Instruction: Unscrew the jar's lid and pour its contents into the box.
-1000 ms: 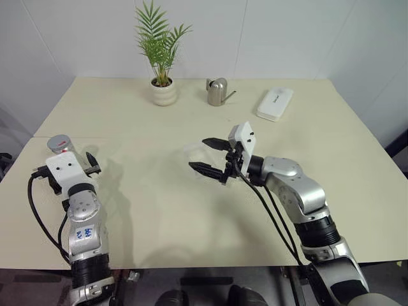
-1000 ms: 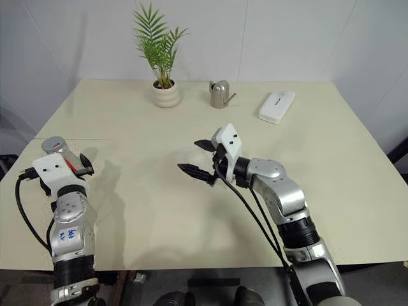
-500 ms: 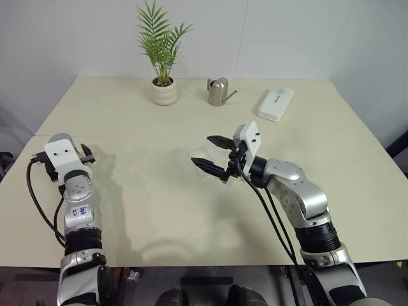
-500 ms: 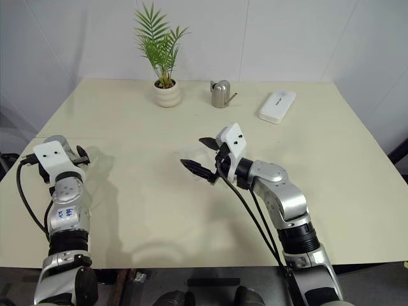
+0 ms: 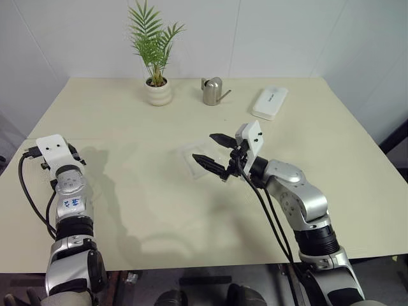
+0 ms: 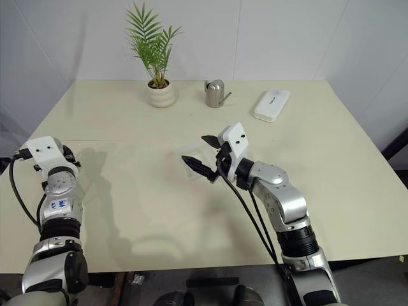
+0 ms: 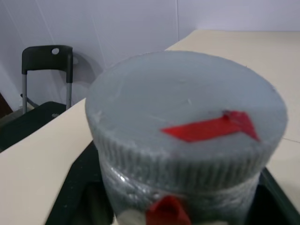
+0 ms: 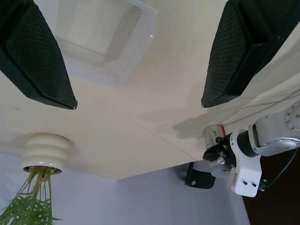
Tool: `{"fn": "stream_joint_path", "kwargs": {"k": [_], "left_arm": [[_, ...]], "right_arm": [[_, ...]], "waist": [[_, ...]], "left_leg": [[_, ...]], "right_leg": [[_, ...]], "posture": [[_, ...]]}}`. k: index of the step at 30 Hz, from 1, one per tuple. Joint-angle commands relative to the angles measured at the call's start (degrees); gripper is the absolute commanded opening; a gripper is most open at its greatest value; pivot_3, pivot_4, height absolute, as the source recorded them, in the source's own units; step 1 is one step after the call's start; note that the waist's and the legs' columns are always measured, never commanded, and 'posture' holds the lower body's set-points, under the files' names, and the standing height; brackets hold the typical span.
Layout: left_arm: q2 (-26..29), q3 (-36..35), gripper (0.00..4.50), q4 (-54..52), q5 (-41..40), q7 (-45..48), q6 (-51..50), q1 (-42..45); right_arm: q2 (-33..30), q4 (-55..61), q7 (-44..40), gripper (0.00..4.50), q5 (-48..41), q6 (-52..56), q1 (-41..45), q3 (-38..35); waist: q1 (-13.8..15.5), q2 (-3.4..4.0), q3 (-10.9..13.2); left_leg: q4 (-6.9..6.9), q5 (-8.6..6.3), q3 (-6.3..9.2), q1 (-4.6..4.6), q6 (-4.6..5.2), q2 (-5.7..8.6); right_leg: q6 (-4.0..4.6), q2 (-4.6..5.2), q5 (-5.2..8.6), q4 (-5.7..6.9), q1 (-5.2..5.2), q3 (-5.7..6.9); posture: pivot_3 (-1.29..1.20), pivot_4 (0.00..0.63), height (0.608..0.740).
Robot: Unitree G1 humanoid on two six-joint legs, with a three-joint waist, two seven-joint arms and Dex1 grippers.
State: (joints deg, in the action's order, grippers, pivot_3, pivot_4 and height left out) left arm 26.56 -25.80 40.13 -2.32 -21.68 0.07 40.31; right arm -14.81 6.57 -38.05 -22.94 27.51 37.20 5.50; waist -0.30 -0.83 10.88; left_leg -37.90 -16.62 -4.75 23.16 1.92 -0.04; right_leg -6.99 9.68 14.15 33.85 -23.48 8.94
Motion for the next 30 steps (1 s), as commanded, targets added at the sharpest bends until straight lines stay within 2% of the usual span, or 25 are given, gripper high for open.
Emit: {"fn": "stream_joint_path", "kwargs": {"k": [1, 6, 8, 10, 12, 13, 20, 24, 30], "left_arm": [[-0.38, -0.05, 2.12, -2.39, -0.61, -0.54, 0.05, -1.67], [-0.06, 1.38, 2.12, -7.24, -1.76, 4.39, -0.56, -2.26], [1.26, 3.41, 2.12, -11.49, -2.84, 10.51, -2.29, -2.51], [2.9, 4.62, 2.12, -17.03, -6.91, 20.32, -3.76, -2.79], [6.17, 7.29, 2.12, -24.51, -13.56, 36.31, -6.02, -3.74], [7.64, 8.48, 2.12, -26.88, -15.17, 41.33, -7.52, -4.36], [12.26, 15.33, 2.12, -37.05, -25.66, 66.72, -16.52, -5.66], [12.01, 19.86, 2.12, -38.46, -26.32, 74.09, -19.02, -4.93], [8.96, 23.23, 2.12, -37.37, -24.7, 77.33, -17.17, -3.09]], "right_arm": [[0.46, 2.54, 0.36, 4.5, -1.01, -1.12, 0.05, -1.32], [0.21, 2.62, 0.36, 4.5, -1.16, -1.1, -0.02, -1.72], [-0.13, 2.79, 0.41, 4.5, -1.27, -0.77, 0.14, -2.14], [-1.19, 3.53, 0.31, 4.5, -1.27, 0.38, 0.64, -2.57], [-3.5, 6.25, -0.53, 4.5, -2.14, 4.0, 2.5, -2.41], [-4.13, 7.29, -0.61, 4.5, -2.79, 5.53, 3.23, -2.47], [-4.16, 7.92, -1.43, 4.5, -5.0, 11.24, 9.95, -0.23], [-0.77, 5.62, -0.5, 4.5, -5.53, 12.65, 13.61, 0.63], [2.76, 2.46, 0.28, 4.5, -4.22, 13.02, 15.65, 2.58]], "waist": [[0.0, 0.0, 0.0], [0.03, 0.0, 0.0], [0.15, -0.01, 0.0], [0.19, -0.02, 0.0], [0.07, -0.05, 0.02], [-0.01, -0.05, 0.02], [-0.59, -0.03, 0.02], [-1.18, -0.03, 0.02], [-1.27, -0.03, 0.02]], "left_leg": [[0.0, 0.0, -0.01, -0.01, 0.0, -0.01], [-0.01, 0.0, -0.03, -0.01, 0.0, -0.01], [-0.02, 0.0, -0.03, -0.01, 0.0, -0.02], [-0.04, 0.0, -0.02, 0.02, 0.0, -0.02], [-0.05, 0.0, -0.05, 0.06, 0.0, -0.02], [-0.06, 0.0, -0.05, 0.14, 0.0, -0.03], [-0.07, -0.04, -0.3, -0.05, -0.07, -0.18], [-0.09, -0.03, -0.43, -0.04, -0.06, -0.22], [-0.09, -0.03, -0.48, -0.02, -0.05, -0.21]], "right_leg": [[0.0, 0.0, 0.0, 0.0, 0.0, 0.0], [0.0, 0.0, 0.0, 0.02, 0.0, -0.02], [0.0, 0.0, 0.0, 0.02, -0.02, -0.01], [0.0, 0.0, 0.0, 0.02, -0.02, 0.0], [0.0, 0.0, 0.0, 0.01, -0.04, -0.01], [0.01, 0.01, 0.0, 0.01, -0.13, -0.02], [0.05, -0.11, -0.02, 0.04, -0.1, -0.03], [0.09, -0.14, -0.04, 0.07, -0.12, -0.05], [0.09, -0.16, -0.05, 0.03, -0.12, -0.07]], "posture": [[0.0, 0.15, 0.74], [0.0, 0.15, 0.74], [0.0, 0.15, 0.74], [0.0, 0.15, 0.74], [0.0, 0.15, 0.74], [0.0, 0.15, 0.74], [0.0, 0.15, 0.74], [0.0, 0.15, 0.74], [0.0, 0.15, 0.74]]}}
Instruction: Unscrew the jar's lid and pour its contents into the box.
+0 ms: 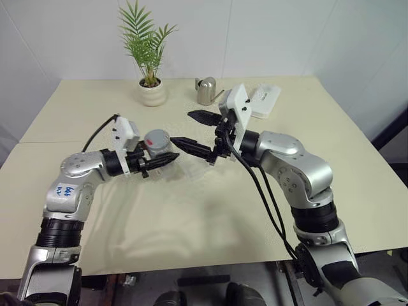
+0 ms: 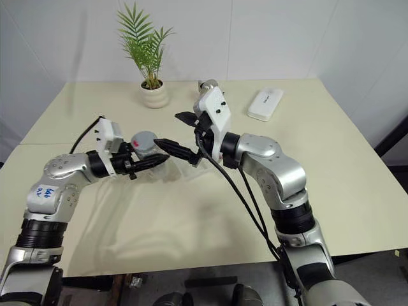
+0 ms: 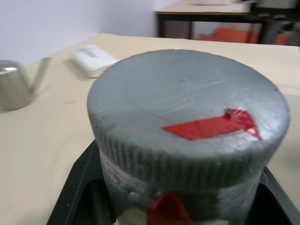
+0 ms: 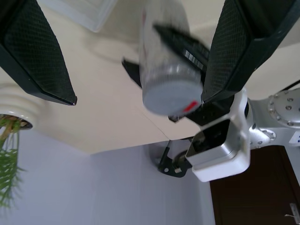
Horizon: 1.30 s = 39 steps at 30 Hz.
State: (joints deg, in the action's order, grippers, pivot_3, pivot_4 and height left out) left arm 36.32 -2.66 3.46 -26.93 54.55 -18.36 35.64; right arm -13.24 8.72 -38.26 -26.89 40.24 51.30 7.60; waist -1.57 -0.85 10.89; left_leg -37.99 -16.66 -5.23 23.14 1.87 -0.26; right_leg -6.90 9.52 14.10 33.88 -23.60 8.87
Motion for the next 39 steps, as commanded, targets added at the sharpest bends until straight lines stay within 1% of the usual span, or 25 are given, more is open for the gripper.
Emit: {"fn": "stream_joint_path", "kwargs": {"k": [1, 8, 16, 17, 19, 22, 23, 27, 29, 33, 35, 37, 39], "left_arm": [[-1.26, 0.34, 2.12, -0.49, 0.19, 1.34, 1.6, 1.77], [-2.71, 1.16, 2.12, -0.13, 0.75, 2.25, 1.01, 2.01], [-2.96, 0.93, 2.12, -0.31, 1.14, 2.07, 0.99, 1.8], [-2.99, 0.92, 2.1, -0.41, 1.11, 2.04, 0.87, 1.8], [-3.2, 0.65, 2.1, -0.56, 0.63, 1.88, 0.44, 1.96], [-2.96, 0.65, 2.1, -0.78, 0.62, 2.39, 0.1, 2.08], [-2.76, 0.65, 2.1, -0.84, 0.64, 2.73, 0.02, 2.0], [-2.03, 0.45, 2.1, -1.29, -0.42, 4.79, -0.97, 1.93], [-1.55, 0.35, 2.1, -1.66, -1.64, 6.88, -1.75, 2.09], [-0.11, 0.35, 2.1, -2.17, -5.38, 16.33, -1.07, 3.35], [0.27, 0.76, 2.1, -1.37, -5.51, 18.82, -1.45, 4.28], [0.02, 1.6, 2.1, -1.29, -5.8, 21.7, -1.67, 5.32], [-0.5, 2.19, 2.1, -2.08, -6.44, 23.4, -2.28, 5.48]], "right_arm": [[1.65, 0.06, 0.46, 4.5, -0.34, 0.53, 1.75, 0.82], [3.55, -0.37, 0.8, 4.5, 0.77, 1.54, 1.69, 3.64], [3.24, 1.23, 0.37, 4.5, 1.13, 2.15, 0.34, 4.24], [3.12, 1.3, 0.25, 4.09, 1.18, 2.09, 0.19, 4.31], [3.01, 1.27, 0.07, 3.62, 1.28, 1.93, 0.0, 4.43], [3.06, 1.19, -0.01, 2.64, 1.32, 1.84, 0.04, 4.32], [3.03, 1.08, -0.09, 2.54, 1.33, 1.77, 0.11, 4.22], [2.12, 0.53, -1.71, 2.54, 1.34, 0.78, 0.46, 4.08], [0.99, -0.04, -4.28, 2.54, 1.21, -0.4, 0.94, 4.09], [-5.07, -2.82, -20.31, 2.54, -0.52, -5.56, 4.42, 5.51], [-6.72, -4.33, -25.83, 2.54, -1.45, -7.08, 5.93, 5.94], [-8.31, -7.63, -32.48, 2.54, -3.26, -7.13, 9.29, 5.59], [-9.44, -10.37, -37.25, 2.54, -3.69, -7.6, 11.82, 5.73]], "waist": [[0.0, 0.0, 0.0], [-0.03, 0.0, 0.0], [-0.01, 0.0, 0.0], [-0.01, 0.0, 0.0], [0.0, 0.0, 0.0], [0.0, 0.0, 0.0], [0.0, 0.0, 0.0], [-0.01, 0.0, 0.0], [-0.01, 0.0, 0.0], [-0.02, 0.01, 0.01], [0.04, 0.0, 0.01], [0.01, 0.01, 0.01], [0.0, 0.0, 0.01]], "left_leg": [[0.0, 0.0, -0.02, 0.02, 0.0, 0.0], [0.0, 0.0, 0.0, 0.02, 0.0, -0.01], [0.0, 0.0, 0.01, 0.02, 0.0, -0.01], [0.0, 0.0, 0.01, 0.02, 0.0, -0.01], [0.0, 0.0, 0.02, 0.02, 0.0, -0.01], [0.0, 0.0, 0.02, 0.02, 0.0, -0.01], [0.0, 0.0, 0.02, 0.02, 0.0, -0.01], [0.0, 0.0, 0.02, 0.02, 0.0, -0.01], [0.0, 0.0, 0.02, 0.02, 0.0, -0.01], [-0.01, -0.01, 0.01, 0.03, 0.02, 0.0], [-0.03, -0.01, -0.02, 0.04, 0.02, 0.0], [-0.07, -0.01, -0.03, 0.03, 0.03, 0.0], [-0.09, 0.0, -0.03, 0.02, 0.04, 0.0]], "right_leg": [[0.0, 0.0, 0.0, 0.0, -0.01, 0.0], [0.0, 0.0, 0.0, 0.01, -0.02, 0.0], [0.0, 0.0, 0.0, 0.0, -0.02, -0.01], [0.0, 0.0, 0.0, 0.0, -0.02, -0.01], [0.0, 0.0, 0.0, 0.0, -0.02, -0.01], [0.0, 0.0, 0.0, 0.01, -0.02, -0.01], [0.0, 0.0, 0.0, 0.01, -0.02, -0.01], [0.0, 0.0, 0.0, 0.01, -0.02, -0.01], [0.0, 0.0, 0.0, 0.0, -0.03, -0.01], [0.0, 0.0, 0.0, -0.01, -0.03, -0.03], [0.0, 0.0, 0.0, 0.0, -0.03, 0.0], [0.0, -0.01, 0.0, 0.01, -0.01, 0.0], [0.0, -0.01, 0.0, 0.03, 0.0, -0.02]], "posture": [[0.0, 0.15, 0.74], [0.0, 0.15, 0.74], [0.0, 0.15, 0.74], [0.0, 0.15, 0.74], [0.0, 0.15, 0.74], [0.0, 0.15, 0.74], [0.0, 0.15, 0.74], [0.0, 0.15, 0.74], [0.0, 0.15, 0.74], [0.0, 0.15, 0.74], [0.0, 0.15, 0.74], [0.0, 0.15, 0.74], [0.0, 0.15, 0.74]]}}
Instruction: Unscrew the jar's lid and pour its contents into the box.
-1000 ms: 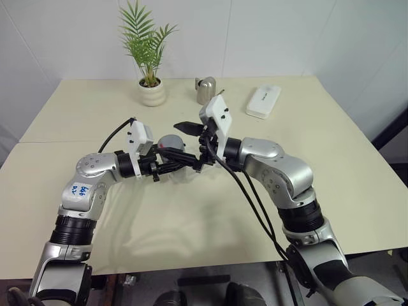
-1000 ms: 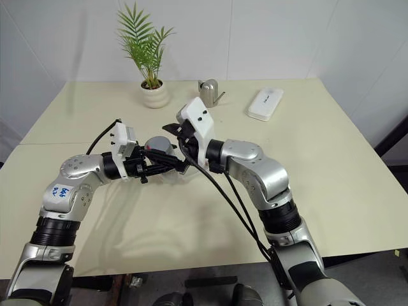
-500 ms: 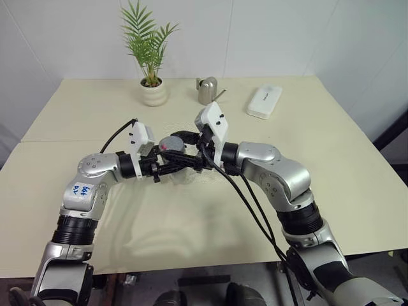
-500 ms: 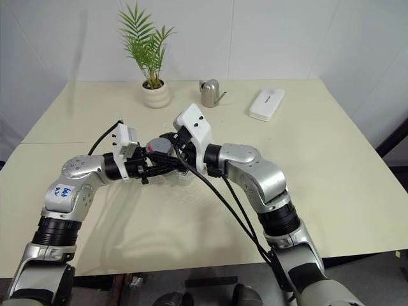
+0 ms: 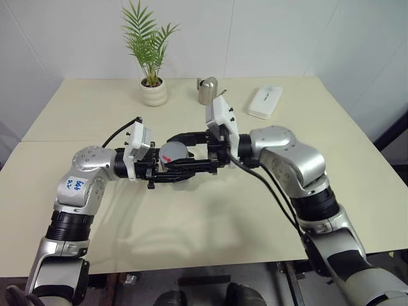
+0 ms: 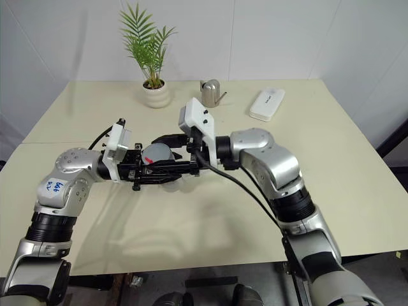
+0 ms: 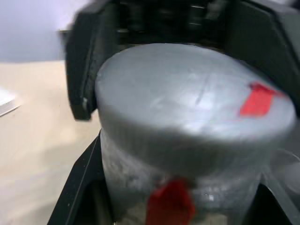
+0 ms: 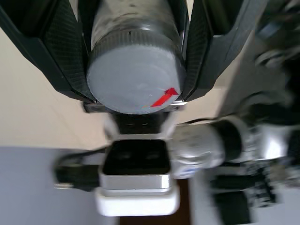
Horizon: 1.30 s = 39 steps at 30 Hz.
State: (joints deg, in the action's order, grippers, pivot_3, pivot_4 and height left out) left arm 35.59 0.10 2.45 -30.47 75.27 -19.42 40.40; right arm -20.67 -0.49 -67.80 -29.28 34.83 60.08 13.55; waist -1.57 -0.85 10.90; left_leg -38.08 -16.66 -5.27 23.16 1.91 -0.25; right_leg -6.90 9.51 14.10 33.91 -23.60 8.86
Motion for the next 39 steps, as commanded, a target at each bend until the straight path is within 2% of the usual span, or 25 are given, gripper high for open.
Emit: {"fn": "stream_joint_path", "kwargs": {"k": [1, 7, 12, 13, 14, 17, 18, 24, 30, 35, 39], "left_arm": [[-0.06, -0.35, 2.1, -1.71, -3.07, 2.91, -1.22, 0.36], [-0.73, -0.98, 2.1, -3.49, -3.03, 1.27, -1.23, -1.34], [0.1, -2.39, 2.1, -2.98, -2.54, -0.06, -0.48, -1.65], [0.13, -2.62, 2.1, -2.97, -2.6, -0.39, -0.52, -1.7], [0.17, -2.84, 2.1, -3.08, -2.69, -0.67, -0.54, -1.82], [0.02, -3.85, 2.1, -3.28, -2.86, -1.88, -0.76, -2.36], [-0.08, -4.22, 2.1, -3.28, -2.86, -2.33, -0.8, -2.62], [-1.61, -6.36, 2.1, -3.51, -2.77, -7.53, -0.54, -4.55], [-3.64, -6.16, 2.1, -4.03, -2.65, -11.12, -1.14, -4.91], [-4.79, -5.38, 2.1, -4.37, -2.92, -11.89, -1.65, -4.51], [-5.42, -4.96, 2.1, -5.17, -3.04, -11.78, -1.97, -4.68]], "right_arm": [[-2.38, -2.01, -9.31, 2.54, -1.15, -2.51, 3.8, -0.01], [-2.96, -4.19, -12.7, 2.54, -0.34, -3.56, 4.85, -0.28], [-2.88, -4.77, -10.76, 2.54, -0.42, -2.62, 3.83, -1.59], [-2.73, -5.04, -10.07, 3.25, -0.66, -2.22, 3.8, -2.06], [-2.54, -5.24, -9.33, 3.43, -0.69, -2.37, 3.73, -2.56], [-2.05, -6.06, -6.96, 4.37, 0.04, -4.27, 3.62, -4.4], [-1.96, -6.21, -6.19, 4.44, 0.03, -4.41, 3.61, -5.06], [-1.9, -2.31, -1.77, 4.44, -1.56, -1.83, 1.46, -7.48], [1.86, 4.14, 7.13, 4.44, -0.65, 1.19, -2.11, -6.0], [5.06, 3.23, 12.99, 4.44, 2.45, 0.56, -2.15, -4.07], [6.33, 0.86, 14.28, 4.44, 4.0, -0.69, -1.1, -3.97]], "waist": [[0.0, 0.0, 0.0], [-0.01, 0.0, 0.0], [0.01, 0.0, 0.0], [0.02, 0.0, 0.0], [0.03, 0.0, 0.0], [0.03, 0.0, 0.0], [0.05, 0.0, 0.0], [0.07, 0.0, 0.0], [0.06, 0.0, 0.0], [0.01, 0.0, 0.0], [0.01, 0.0, 0.0]], "left_leg": [[0.0, 0.0, 0.01, 0.0, 0.0, -0.02], [0.01, 0.0, 0.01, 0.01, 0.0, -0.02], [-0.03, 0.0, 0.03, 0.01, 0.0, -0.03], [-0.04, 0.0, 0.03, 0.01, 0.0, -0.03], [-0.03, 0.0, 0.04, 0.01, 0.0, -0.03], [-0.03, 0.0, 0.04, 0.01, 0.0, -0.03], [-0.03, 0.0, 0.04, 0.01, 0.0, -0.03], [-0.02, 0.0, 0.05, 0.01, 0.0, -0.04], [-0.04, 0.0, 0.05, 0.0, -0.01, -0.05], [-0.04, 0.0, 0.05, -0.02, -0.01, -0.05], [-0.04, 0.0, 0.05, -0.01, -0.01, -0.04]], "right_leg": [[0.0, 0.0, 0.0, 0.0, 0.0, 0.01], [0.0, -0.01, 0.0, -0.01, -0.01, 0.0], [0.0, -0.01, 0.0, 0.01, -0.01, 0.0], [0.0, -0.01, 0.0, 0.01, -0.01, 0.0], [0.01, -0.01, 0.0, 0.01, -0.01, 0.0], [0.01, -0.01, 0.0, 0.0, -0.01, 0.0], [0.01, -0.01, 0.0, 0.0, -0.01, 0.0], [0.01, -0.01, 0.0, -0.01, -0.01, 0.0], [0.01, -0.01, -0.01, 0.02, -0.01, -0.01], [0.03, -0.01, -0.02, 0.06, -0.02, -0.05], [0.03, -0.01, -0.02, 0.05, -0.02, -0.06]], "posture": [[0.0, 0.15, 0.74], [0.0, 0.15, 0.74], [0.0, 0.15, 0.74], [0.0, 0.15, 0.74], [0.0, 0.15, 0.74], [0.0, 0.15, 0.74], [0.0, 0.15, 0.74], [0.0, 0.15, 0.74], [0.0, 0.15, 0.74], [0.0, 0.15, 0.74], [0.0, 0.15, 0.74]]}}
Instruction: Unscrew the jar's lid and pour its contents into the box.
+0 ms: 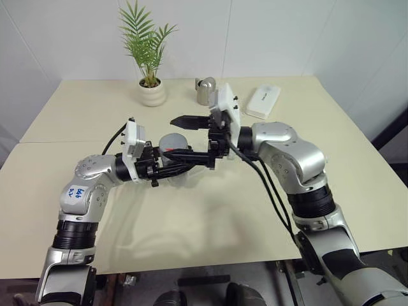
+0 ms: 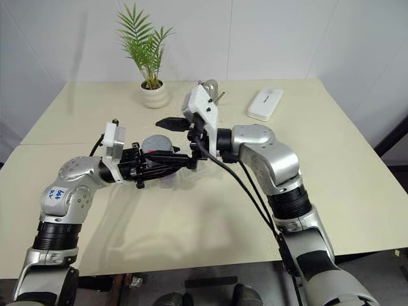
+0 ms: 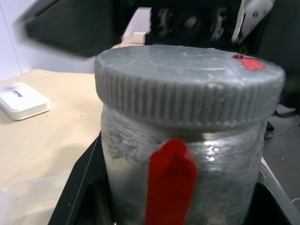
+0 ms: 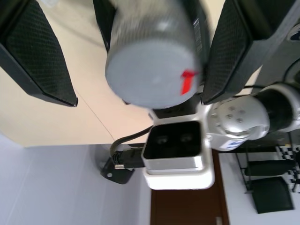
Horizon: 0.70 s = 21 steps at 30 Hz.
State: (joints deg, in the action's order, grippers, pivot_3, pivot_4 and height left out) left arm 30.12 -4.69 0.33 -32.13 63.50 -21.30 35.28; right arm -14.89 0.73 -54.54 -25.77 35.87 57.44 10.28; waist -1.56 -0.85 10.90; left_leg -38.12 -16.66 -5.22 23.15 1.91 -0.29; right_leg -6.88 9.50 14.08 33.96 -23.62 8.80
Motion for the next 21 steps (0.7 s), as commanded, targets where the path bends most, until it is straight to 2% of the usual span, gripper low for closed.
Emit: {"fn": "stream_joint_path", "kwargs": {"k": [1, 9, 21], "left_arm": [[0.01, -0.16, 2.1, -3.19, -1.43, -0.04, -0.14, 0.39], [-0.16, -0.41, 2.1, -4.42, -2.29, -0.33, -0.84, 0.34], [-2.05, -1.82, 2.1, -5.68, -3.47, -0.01, 0.84, -0.7]], "right_arm": [[0.78, -0.96, 1.13, 4.44, 0.59, -1.97, 1.86, -0.81], [1.16, -4.47, 0.06, 4.44, 0.55, -4.4, 3.15, -1.47], [-7.17, -15.04, -8.75, 4.44, -1.04, -8.26, 5.54, -5.04]], "waist": [[-0.01, 0.0, 0.0], [-0.02, 0.0, 0.0], [0.0, 0.0, 0.0]], "left_leg": [[0.0, 0.0, 0.0, 0.0, 0.0, 0.0], [0.01, 0.0, 0.0, 0.0, 0.0, 0.0], [0.0, 0.0, -0.01, 0.0, 0.0, 0.0]], "right_leg": [[0.0, 0.0, 0.0, -0.01, 0.0, 0.0], [0.0, 0.0, 0.0, -0.01, 0.0, 0.01], [0.0, 0.0, 0.0, -0.01, 0.01, 0.01]], "posture": [[0.0, 0.15, 0.74], [0.0, 0.15, 0.74], [0.0, 0.15, 0.74]]}}
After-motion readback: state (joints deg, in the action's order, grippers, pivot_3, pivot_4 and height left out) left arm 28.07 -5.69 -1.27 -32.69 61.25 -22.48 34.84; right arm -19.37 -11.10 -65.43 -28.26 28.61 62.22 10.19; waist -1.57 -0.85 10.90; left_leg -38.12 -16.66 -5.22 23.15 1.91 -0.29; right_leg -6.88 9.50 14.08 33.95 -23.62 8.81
